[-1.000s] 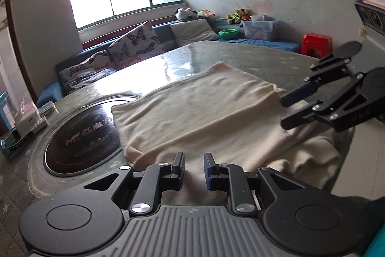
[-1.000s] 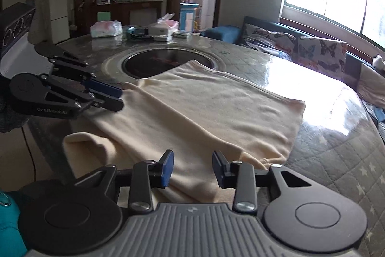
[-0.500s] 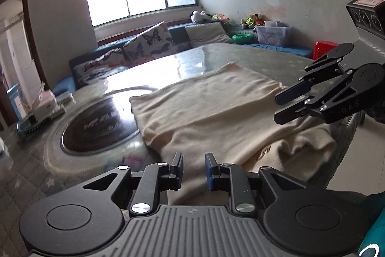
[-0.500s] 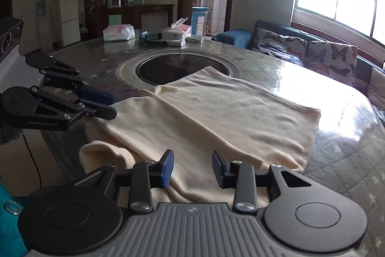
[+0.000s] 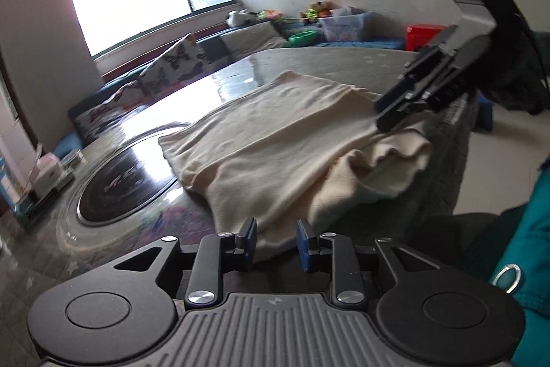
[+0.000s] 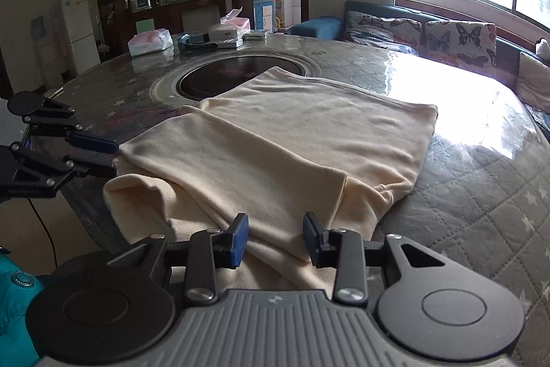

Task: Fold clothes

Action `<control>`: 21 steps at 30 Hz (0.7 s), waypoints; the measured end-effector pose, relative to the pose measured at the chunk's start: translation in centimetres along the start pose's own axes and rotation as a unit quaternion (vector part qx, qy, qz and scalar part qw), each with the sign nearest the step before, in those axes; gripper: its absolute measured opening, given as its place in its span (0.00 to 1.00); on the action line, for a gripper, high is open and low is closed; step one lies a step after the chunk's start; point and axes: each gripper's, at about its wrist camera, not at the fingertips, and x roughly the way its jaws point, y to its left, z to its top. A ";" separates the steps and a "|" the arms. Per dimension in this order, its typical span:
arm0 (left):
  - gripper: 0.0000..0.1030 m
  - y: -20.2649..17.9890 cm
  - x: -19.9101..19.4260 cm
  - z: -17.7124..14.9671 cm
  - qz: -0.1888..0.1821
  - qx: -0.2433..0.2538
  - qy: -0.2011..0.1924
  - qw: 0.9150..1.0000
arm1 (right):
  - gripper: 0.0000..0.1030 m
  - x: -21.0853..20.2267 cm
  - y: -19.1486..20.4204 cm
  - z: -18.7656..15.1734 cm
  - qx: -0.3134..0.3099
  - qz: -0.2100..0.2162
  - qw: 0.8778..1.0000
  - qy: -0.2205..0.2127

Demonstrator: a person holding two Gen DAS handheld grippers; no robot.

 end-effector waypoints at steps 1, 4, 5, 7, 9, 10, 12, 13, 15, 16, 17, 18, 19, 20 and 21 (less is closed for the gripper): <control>0.27 -0.4 0.1 0.1 -0.003 0.009 -0.001 1.000 | 0.34 0.0 0.0 0.0 0.000 0.000 1.000 0.000; 0.28 -1.3 0.5 0.3 -0.013 0.037 -0.012 0.999 | 0.34 -0.3 0.2 0.3 -0.002 0.000 1.000 -0.002; 0.28 -1.6 0.7 0.3 -0.016 0.045 -0.015 0.999 | 0.34 -0.4 0.2 0.4 -0.004 0.000 1.000 -0.003; 0.29 -2.0 1.2 0.5 -0.017 0.059 -0.018 0.998 | 0.34 -0.9 0.4 0.5 -0.011 -0.002 1.000 -0.004; 0.29 -2.3 1.6 0.6 -0.018 0.064 -0.022 0.998 | 0.35 -1.1 0.5 0.6 -0.019 -0.002 1.000 -0.004; 0.29 -2.4 1.8 0.7 -0.019 0.066 -0.025 0.997 | 0.35 -1.3 0.6 0.6 -0.025 -0.004 1.000 -0.003; 0.27 -2.6 1.9 0.9 -0.021 0.070 -0.033 0.997 | 0.36 -1.8 0.8 0.5 -0.037 -0.007 0.999 0.000; 0.26 -2.6 2.0 1.1 -0.020 0.067 -0.037 0.997 | 0.36 -2.0 0.9 0.4 -0.043 -0.008 0.999 0.001; 0.21 -2.5 2.1 1.5 -0.017 0.063 -0.044 0.997 | 0.39 -2.6 1.0 0.2 -0.058 -0.009 0.998 0.003; 0.14 -2.4 2.2 1.7 -0.016 0.059 -0.047 0.997 | 0.39 -2.9 1.2 0.1 -0.067 -0.010 0.998 0.004; 0.12 -2.0 2.3 2.0 -0.014 0.048 -0.050 0.997 | 0.41 -3.1 1.3 0.0 -0.076 -0.009 0.997 0.005; 0.11 -1.6 2.4 2.4 -0.013 0.038 -0.053 0.998 | 0.44 -3.4 1.5 -0.1 -0.085 -0.008 0.996 0.006; 0.10 -1.2 2.4 2.7 -0.011 0.028 -0.055 0.998 | 0.47 -3.6 1.6 -0.3 -0.094 -0.007 0.996 0.007; 0.10 -0.8 2.5 3.1 -0.010 0.017 -0.058 0.998 | 0.49 -3.9 1.8 -0.4 -0.102 -0.006 0.995 0.007; 0.10 -0.4 2.7 3.6 -0.010 0.006 -0.059 0.998 | 0.50 -4.0 2.1 -0.5 -0.113 -0.003 0.994 0.006</control>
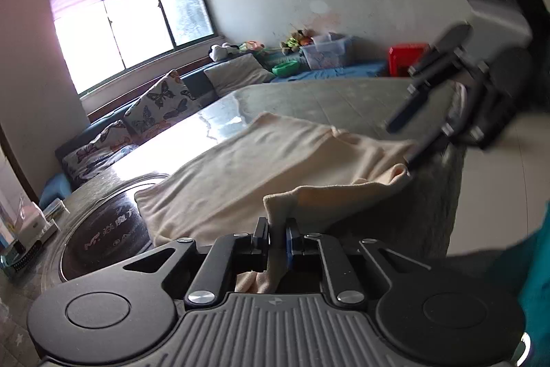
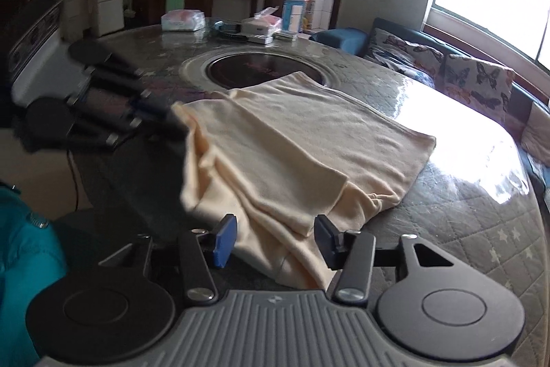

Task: Fold clothes

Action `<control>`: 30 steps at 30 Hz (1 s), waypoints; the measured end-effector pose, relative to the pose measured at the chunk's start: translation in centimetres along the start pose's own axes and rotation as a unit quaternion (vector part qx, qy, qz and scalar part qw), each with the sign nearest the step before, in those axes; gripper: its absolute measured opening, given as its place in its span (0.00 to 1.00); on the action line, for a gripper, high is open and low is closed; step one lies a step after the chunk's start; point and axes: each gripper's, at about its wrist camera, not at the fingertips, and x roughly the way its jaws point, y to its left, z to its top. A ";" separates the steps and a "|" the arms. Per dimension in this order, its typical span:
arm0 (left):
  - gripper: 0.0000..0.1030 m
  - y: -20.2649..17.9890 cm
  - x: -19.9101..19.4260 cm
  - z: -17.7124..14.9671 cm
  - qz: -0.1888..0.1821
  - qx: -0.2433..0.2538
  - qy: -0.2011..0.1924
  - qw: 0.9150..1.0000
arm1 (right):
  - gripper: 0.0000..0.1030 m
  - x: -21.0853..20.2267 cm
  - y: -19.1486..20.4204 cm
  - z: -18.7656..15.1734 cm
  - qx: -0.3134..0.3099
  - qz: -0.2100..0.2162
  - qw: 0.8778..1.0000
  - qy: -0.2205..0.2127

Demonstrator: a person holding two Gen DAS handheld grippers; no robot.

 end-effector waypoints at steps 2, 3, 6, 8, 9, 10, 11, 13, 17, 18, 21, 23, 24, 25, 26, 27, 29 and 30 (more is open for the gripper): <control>0.10 0.8 0.5 0.8 -0.001 -0.019 -0.002 1.000 | 0.54 -0.1 0.6 -0.1 -0.022 0.006 1.000 -0.003; 0.10 1.0 0.7 1.0 -0.002 -0.024 -0.003 1.000 | 0.56 0.1 0.8 -0.1 -0.030 0.005 1.000 -0.006; 0.10 1.5 1.5 1.5 -0.005 -0.029 0.000 1.000 | 0.56 0.8 1.4 0.0 -0.054 0.002 0.998 -0.014; 0.10 1.8 2.0 1.5 -0.008 -0.032 0.005 0.999 | 0.55 2.0 1.4 0.3 -0.054 0.001 0.998 -0.021; 0.10 1.9 2.1 1.4 -0.009 -0.035 0.007 0.999 | 0.52 2.6 1.4 0.4 -0.053 0.001 0.998 -0.024; 0.10 2.0 2.3 1.3 -0.011 -0.037 0.009 0.999 | 0.50 3.0 1.3 0.5 -0.052 0.003 0.998 -0.023; 0.10 2.0 2.3 1.1 -0.011 -0.039 0.012 0.999 | 0.45 3.4 1.2 0.6 -0.050 0.005 0.998 -0.023; 0.12 2.1 2.3 0.8 -0.011 -0.044 0.017 0.999 | 0.32 4.4 0.4 1.0 -0.030 0.018 0.999 -0.012; 0.18 1.4 1.3 0.1 -0.001 -0.031 0.017 0.999 | 0.14 4.9 -1.0 1.7 0.018 0.038 0.999 -0.008; 0.18 1.2 1.0 -0.1 0.001 -0.025 0.017 1.000 | 0.13 4.8 -1.2 1.8 0.025 0.040 0.999 -0.010; 0.24 0.3 0.3 -0.9 0.010 -0.005 0.024 1.000 | 0.12 4.7 -1.6 2.2 0.038 0.042 0.998 -0.015; 0.24 -0.2 0.0 -1.5 0.018 0.005 0.030 0.999 | 0.12 4.6 -1.8 2.5 0.046 0.044 0.998 -0.018; 0.24 -0.4 0.0 -1.8 0.021 0.009 0.034 0.999 | 0.11 4.6 -1.9 2.6 0.049 0.043 0.998 -0.019; 0.24 -0.5 -0.1 -2.1 0.025 0.013 0.037 0.999 | 0.11 4.5 -2.0 2.6 0.052 0.042 0.998 -0.020; 0.24 -0.6 -0.1 -2.3 0.031 0.019 0.040 0.999 | 0.11 4.5 -2.1 2.7 0.055 0.041 0.997 -0.022; 0.24 -0.7 -0.2 -2.6 0.037 0.026 0.043 0.998 | 0.11 4.5 -2.1 2.8 0.053 0.040 0.998 -0.024; 0.24 -0.9 -0.1 -3.0 0.045 0.039 0.044 0.997 | 0.11 4.4 -2.0 3.0 0.052 0.036 0.998 -0.028; 0.21 -1.0 -0.1 -3.1 0.047 0.045 0.044 0.997 | 0.11 4.4 -2.0 3.0 0.052 0.035 0.998 -0.030</control>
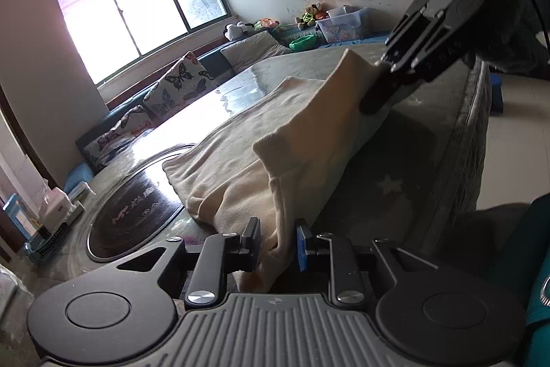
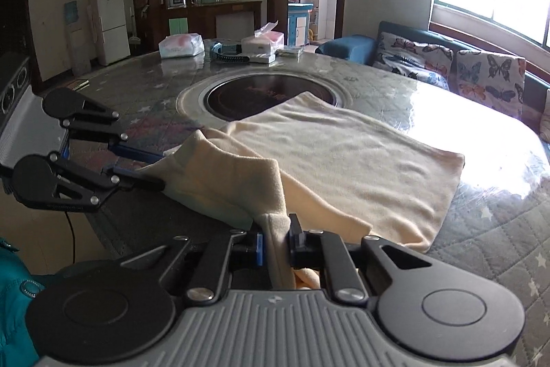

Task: Fold clothes

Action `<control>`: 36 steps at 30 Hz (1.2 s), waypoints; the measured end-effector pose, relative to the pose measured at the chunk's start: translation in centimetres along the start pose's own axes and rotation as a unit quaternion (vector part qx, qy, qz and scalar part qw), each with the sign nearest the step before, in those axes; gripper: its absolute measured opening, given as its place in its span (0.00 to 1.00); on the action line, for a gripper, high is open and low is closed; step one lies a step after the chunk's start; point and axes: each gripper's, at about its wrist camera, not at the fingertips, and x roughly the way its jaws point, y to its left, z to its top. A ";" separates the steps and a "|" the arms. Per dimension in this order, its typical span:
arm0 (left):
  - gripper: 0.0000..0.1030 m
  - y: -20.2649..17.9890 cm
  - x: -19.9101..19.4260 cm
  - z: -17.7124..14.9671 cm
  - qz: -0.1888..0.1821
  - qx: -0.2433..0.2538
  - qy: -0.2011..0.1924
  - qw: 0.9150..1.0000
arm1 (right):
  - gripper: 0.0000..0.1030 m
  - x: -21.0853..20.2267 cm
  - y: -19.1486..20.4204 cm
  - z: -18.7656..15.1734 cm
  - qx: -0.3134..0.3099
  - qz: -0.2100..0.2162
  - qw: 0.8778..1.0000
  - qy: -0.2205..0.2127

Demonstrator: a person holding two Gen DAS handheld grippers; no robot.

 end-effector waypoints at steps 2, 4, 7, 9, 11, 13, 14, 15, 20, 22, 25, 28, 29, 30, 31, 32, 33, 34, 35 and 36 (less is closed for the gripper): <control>0.18 -0.3 0.0 -0.1 0.007 0.008 -0.001 1.000 | 0.09 0.0 0.1 0.0 -0.001 -0.004 1.000 -0.003; 0.08 -0.3 -0.4 0.1 0.011 0.003 -0.011 1.000 | 0.08 -0.2 0.4 -0.1 -0.004 -0.009 1.000 -0.008; 0.07 0.1 -1.6 0.7 0.015 -0.018 -0.028 0.999 | 0.07 -1.0 0.7 -0.2 -0.006 -0.014 1.000 -0.023; 0.06 0.2 -2.5 1.0 0.014 -0.028 -0.036 0.999 | 0.07 -1.8 0.9 -0.2 -0.006 -0.015 0.999 -0.032; 0.06 0.1 -3.7 1.3 0.011 -0.031 -0.041 0.999 | 0.07 -2.6 1.1 -0.1 -0.010 -0.013 0.999 -0.040; 0.06 -0.2 -5.1 1.5 0.006 -0.031 -0.045 0.998 | 0.06 -3.8 1.7 -0.1 -0.020 -0.007 0.999 -0.043; 0.06 -0.3 -5.8 1.6 0.004 -0.032 -0.047 0.998 | 0.07 -4.6 2.1 -0.1 -0.026 -0.003 0.999 -0.043; 0.06 -0.5 -6.6 1.7 0.001 -0.035 -0.050 0.998 | 0.06 -5.3 2.4 -0.1 -0.031 0.001 0.999 -0.042; 0.06 -0.7 -7.3 2.5 0.006 -0.048 -0.057 0.997 | 0.06 -7.3 3.2 0.0 -0.031 0.014 0.999 -0.036; 0.06 -0.4 -6.3 3.0 0.014 -0.053 -0.056 0.997 | 0.06 -7.2 3.1 0.2 -0.030 0.011 0.999 -0.035; 0.06 0.6 -4.6 4.1 0.030 -0.058 -0.059 0.996 | 0.06 -6.8 2.4 0.8 -0.021 0.008 0.999 -0.038; 0.06 2.1 -2.5 5.4 0.044 -0.066 -0.059 0.995 | 0.06 -5.9 0.9 2.2 -0.015 0.000 0.999 -0.042; 0.06 2.7 -1.6 5.8 0.050 -0.068 -0.056 0.995 | 0.06 -5.7 0.6 2.5 -0.013 -0.001 0.999 -0.041; 0.06 3.2 -0.6 6.4 0.054 -0.072 -0.053 0.995 | 0.06 -5.2 -0.1 3.0 -0.010 -0.004 0.999 -0.041; 0.06 3.9 0.4 6.8 0.057 -0.076 -0.051 0.994 | 0.06 -4.5 -1.1 3.7 -0.004 -0.005 0.999 -0.039; 0.06 4.5 1.4 7.3 0.060 -0.081 -0.049 0.994 | 0.06 -4.1 -1.7 4.1 0.000 -0.006 0.999 -0.037; 0.06 5.0 2.6 7.6 0.063 -0.086 -0.044 0.993 | 0.06 -3.2 -2.8 4.8 0.008 -0.007 0.999 -0.033; 0.06 5.6 3.9 7.9 0.067 -0.094 -0.037 0.993 | 0.06 -2.4 -3.7 5.3 0.012 -0.010 0.999 -0.032; 0.06 6.0 5.2 8.1 0.068 -0.103 -0.029 0.992 | 0.06 -1.3 -4.8 5.9 0.014 -0.015 0.999 -0.031; 0.06 6.5 6.6 8.2 0.070 -0.112 -0.022 0.991 | 0.06 -0.4 -5.7 6.3 0.021 -0.017 0.999 -0.029</control>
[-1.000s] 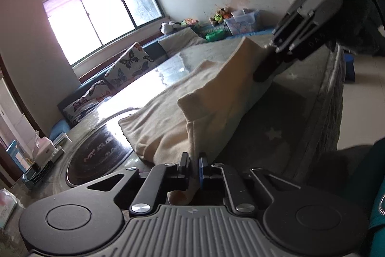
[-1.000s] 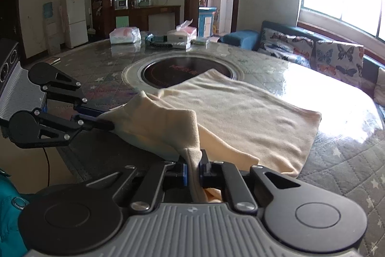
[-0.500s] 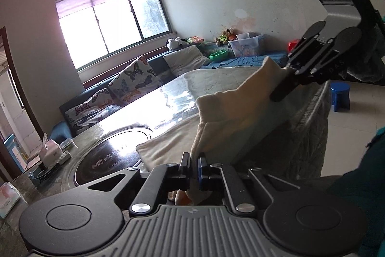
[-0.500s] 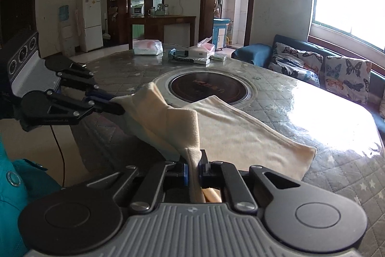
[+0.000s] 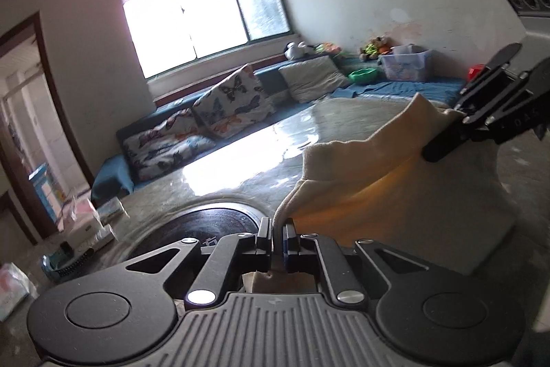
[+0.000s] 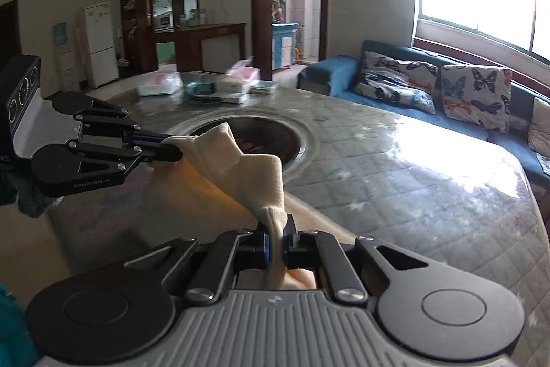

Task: Fold clothes

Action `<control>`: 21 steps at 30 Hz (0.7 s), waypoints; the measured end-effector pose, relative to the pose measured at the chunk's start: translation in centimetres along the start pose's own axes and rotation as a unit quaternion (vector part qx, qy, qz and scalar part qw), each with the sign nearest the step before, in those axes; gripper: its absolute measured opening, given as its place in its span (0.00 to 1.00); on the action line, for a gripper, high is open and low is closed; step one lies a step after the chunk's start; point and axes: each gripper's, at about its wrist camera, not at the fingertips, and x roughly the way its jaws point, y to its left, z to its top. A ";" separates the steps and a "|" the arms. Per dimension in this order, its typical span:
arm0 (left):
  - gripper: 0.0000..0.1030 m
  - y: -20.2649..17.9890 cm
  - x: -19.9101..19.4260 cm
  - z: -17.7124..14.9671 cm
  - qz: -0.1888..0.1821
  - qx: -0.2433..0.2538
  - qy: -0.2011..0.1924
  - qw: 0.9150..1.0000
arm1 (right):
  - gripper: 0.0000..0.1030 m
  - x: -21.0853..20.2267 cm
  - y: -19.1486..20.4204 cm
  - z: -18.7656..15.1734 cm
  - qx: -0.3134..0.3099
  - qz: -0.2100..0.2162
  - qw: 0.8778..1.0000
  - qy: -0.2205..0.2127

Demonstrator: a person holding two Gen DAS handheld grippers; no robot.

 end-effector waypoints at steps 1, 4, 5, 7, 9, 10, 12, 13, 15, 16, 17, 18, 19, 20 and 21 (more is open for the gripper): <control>0.06 0.2 1.4 0.1 0.003 -0.008 0.009 1.000 | 0.06 1.0 -0.9 0.4 0.007 -0.002 1.000 0.002; 0.08 0.5 5.5 -0.3 0.007 -0.024 0.047 0.999 | 0.07 4.2 -3.1 0.5 0.033 -0.010 0.999 0.016; 0.08 0.6 6.6 -0.6 0.009 -0.029 0.058 0.998 | 0.09 5.3 -3.6 0.4 0.043 -0.019 0.999 0.019; 0.11 0.7 8.0 -1.3 0.013 -0.031 0.070 0.997 | 0.10 7.2 -4.6 -0.2 0.062 -0.025 0.997 0.031; 0.14 0.9 8.5 -1.6 0.016 -0.036 0.074 0.996 | 0.24 8.0 -5.2 -1.0 0.080 -0.046 0.995 0.031; 0.17 1.0 8.5 -1.7 0.017 -0.040 0.073 0.996 | 0.25 8.5 -5.5 -1.4 0.089 -0.056 0.994 0.031; 0.21 1.3 8.1 -1.5 0.031 -0.045 0.063 0.997 | 0.30 8.0 -6.1 -1.9 0.114 -0.069 0.991 0.012; 0.22 1.5 8.1 -1.2 0.038 -0.050 0.060 0.996 | 0.32 7.7 -6.5 -2.1 0.127 -0.076 0.989 0.002; 0.22 1.9 7.5 -0.7 0.045 -0.064 0.054 0.995 | 0.33 6.6 -7.2 -2.3 0.157 -0.096 0.983 -0.018; 0.22 2.1 7.1 -0.5 0.045 -0.070 0.050 0.995 | 0.32 6.2 -7.3 -2.4 0.163 -0.105 0.981 -0.028; 0.22 2.1 6.7 -0.3 0.044 -0.075 0.046 0.995 | 0.32 5.7 -7.2 -2.3 0.157 -0.106 0.981 -0.036; 0.22 1.8 6.1 0.0 0.036 -0.076 0.040 0.996 | 0.32 5.5 -6.8 -2.2 0.151 -0.102 0.982 -0.041; 0.22 1.5 5.5 0.3 0.027 -0.076 0.035 0.996 | 0.32 5.6 -6.4 -2.1 0.145 -0.092 0.984 -0.036; 0.22 1.0 4.9 0.4 0.017 -0.073 0.031 0.997 | 0.31 5.7 -6.0 -2.0 0.140 -0.081 0.986 -0.030; 0.22 0.3 4.4 0.6 0.007 -0.070 0.029 0.997 | 0.29 5.9 -5.6 -1.9 0.134 -0.070 0.988 -0.025</control>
